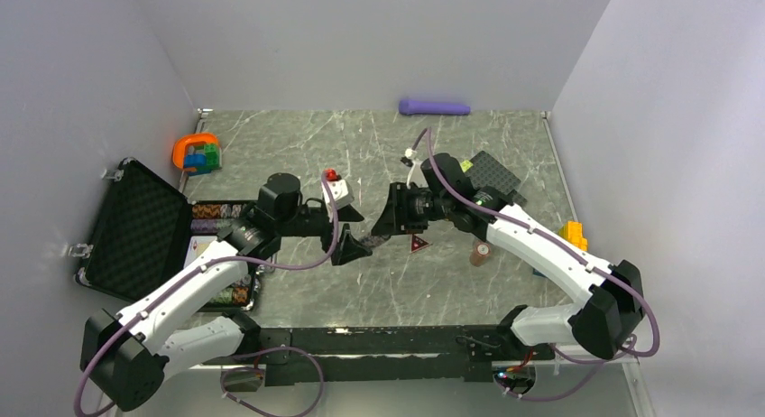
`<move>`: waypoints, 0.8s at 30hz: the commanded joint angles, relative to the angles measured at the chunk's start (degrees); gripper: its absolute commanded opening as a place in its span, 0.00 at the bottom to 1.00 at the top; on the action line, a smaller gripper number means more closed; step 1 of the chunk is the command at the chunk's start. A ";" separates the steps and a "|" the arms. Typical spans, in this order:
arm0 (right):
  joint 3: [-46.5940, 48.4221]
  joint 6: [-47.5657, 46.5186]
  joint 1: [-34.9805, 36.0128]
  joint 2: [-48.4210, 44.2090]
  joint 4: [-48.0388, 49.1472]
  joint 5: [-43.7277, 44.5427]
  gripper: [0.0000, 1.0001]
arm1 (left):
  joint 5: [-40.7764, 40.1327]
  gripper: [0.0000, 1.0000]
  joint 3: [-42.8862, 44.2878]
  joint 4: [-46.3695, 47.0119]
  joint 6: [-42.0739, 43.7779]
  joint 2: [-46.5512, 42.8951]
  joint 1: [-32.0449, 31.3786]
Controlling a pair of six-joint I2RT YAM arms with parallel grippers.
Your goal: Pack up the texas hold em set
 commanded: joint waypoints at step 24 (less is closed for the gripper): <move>3.76 2.19 2.03 -0.66 8.49 -7.16 0.00 | -11.38 0.85 3.20 -3.23 5.01 2.76 -6.33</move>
